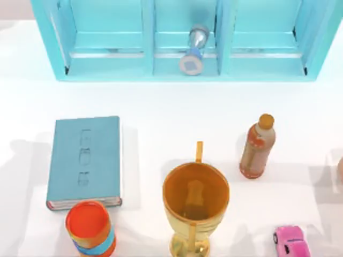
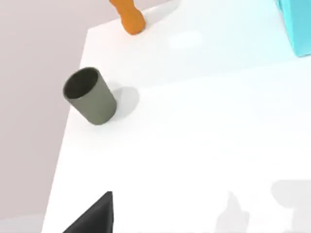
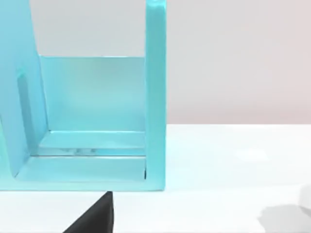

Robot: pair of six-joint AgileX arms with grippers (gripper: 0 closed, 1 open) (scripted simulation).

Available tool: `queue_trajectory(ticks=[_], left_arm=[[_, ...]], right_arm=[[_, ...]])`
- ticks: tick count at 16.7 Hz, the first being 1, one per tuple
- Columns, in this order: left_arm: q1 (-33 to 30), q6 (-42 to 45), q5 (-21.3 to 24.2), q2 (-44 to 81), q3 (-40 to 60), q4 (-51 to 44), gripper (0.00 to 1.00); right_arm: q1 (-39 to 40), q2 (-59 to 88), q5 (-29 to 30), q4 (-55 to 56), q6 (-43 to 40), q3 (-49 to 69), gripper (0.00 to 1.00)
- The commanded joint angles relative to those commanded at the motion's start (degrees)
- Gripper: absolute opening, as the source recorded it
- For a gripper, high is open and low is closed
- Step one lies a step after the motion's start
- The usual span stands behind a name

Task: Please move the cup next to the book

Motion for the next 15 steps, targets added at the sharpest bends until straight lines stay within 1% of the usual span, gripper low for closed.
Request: queue_trajectory(ticks=[6, 11, 15], left_arm=[[2.17, 21.29, -6.91, 35.52, 29.42, -21.61, 1.00], [3.19, 40.61, -13.93, 67.01, 57.73, -39.77, 1.00], [3.43, 54.95, -20.27, 89.80, 81.78, -51.68, 1.00]], right_arm=[[0.00, 0.00, 0.00, 0.00, 0.00, 0.00, 1.00], [0.00, 0.00, 0.00, 0.00, 0.00, 0.00, 1.00], [0.00, 0.00, 0.00, 0.00, 0.00, 0.00, 1.00]])
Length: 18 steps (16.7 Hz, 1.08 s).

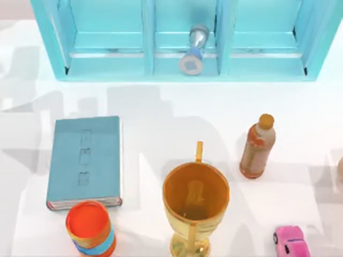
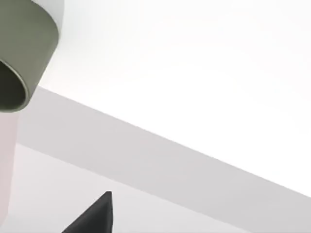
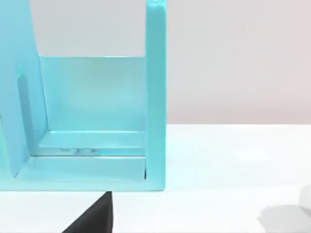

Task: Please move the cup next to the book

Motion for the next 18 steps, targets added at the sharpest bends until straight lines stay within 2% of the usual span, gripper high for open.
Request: queue_trajectory(ticks=[6, 10, 13, 18], left_arm=[[-0.70, 16.14, -9.87, 25.54, 34.12, -11.04, 1.00], [-1.46, 22.24, -15.30, 35.59, 50.15, -14.20, 1.00], [-1.86, 24.14, -17.58, 39.12, 55.99, -14.90, 1.00], [-1.94, 24.40, -17.94, 39.64, 56.88, -14.96, 1.00]], right_arm=[[0.00, 0.00, 0.00, 0.00, 0.00, 0.00, 1.00], [0.00, 0.00, 0.00, 0.00, 0.00, 0.00, 1.00], [0.00, 0.00, 0.00, 0.00, 0.00, 0.00, 1.00], [0.00, 0.00, 0.00, 0.00, 0.00, 0.00, 1.00]])
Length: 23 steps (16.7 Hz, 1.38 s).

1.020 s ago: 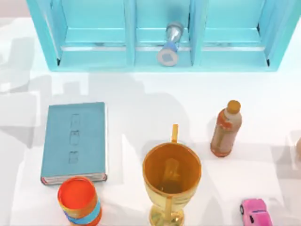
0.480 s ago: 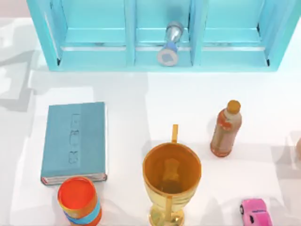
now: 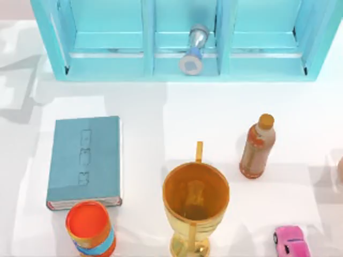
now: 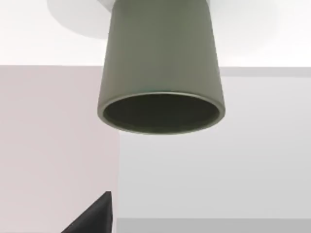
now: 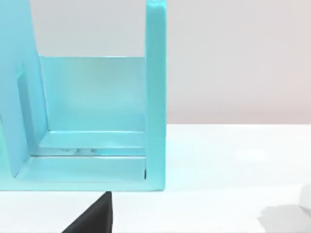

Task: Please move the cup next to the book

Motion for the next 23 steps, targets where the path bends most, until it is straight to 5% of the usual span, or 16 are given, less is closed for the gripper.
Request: queue_trajectory(ticks=[4, 12, 17, 23], left_arm=[[1.02, 1.25, 0.18, 2.07, 2.15, 0.45, 1.00], [7.06, 9.72, 1.61, 18.33, 22.47, 2.78, 1.00], [7.55, 10.35, 1.75, 19.47, 23.66, 3.03, 1.00], [7.55, 10.35, 1.75, 19.47, 23.66, 3.03, 0.55]], right_arm=[[0.00, 0.00, 0.00, 0.00, 0.00, 0.00, 1.00], [0.00, 0.00, 0.00, 0.00, 0.00, 0.00, 1.00], [0.00, 0.00, 0.00, 0.00, 0.00, 0.00, 1.00], [0.00, 0.00, 0.00, 0.00, 0.00, 0.00, 1.00]])
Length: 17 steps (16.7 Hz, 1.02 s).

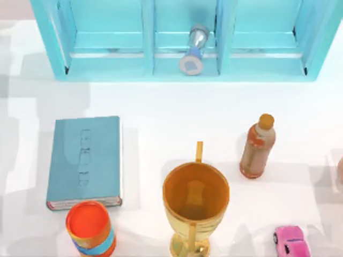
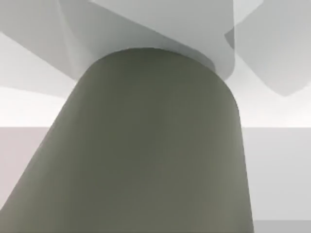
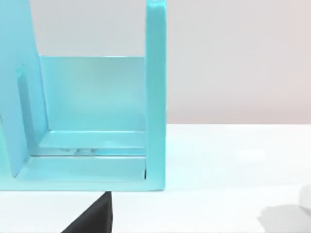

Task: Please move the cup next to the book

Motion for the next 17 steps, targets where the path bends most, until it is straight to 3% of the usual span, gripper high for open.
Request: queue_trajectory(ticks=[7, 17], left_arm=[[0.00, 0.00, 0.00, 0.00, 0.00, 0.00, 0.02], [-0.33, 0.06, 0.02, -0.15, -0.19, 0.09, 0.00]], right_arm=[[0.00, 0.00, 0.00, 0.00, 0.00, 0.00, 1.00], [0.00, 0.00, 0.00, 0.00, 0.00, 0.00, 1.00]])
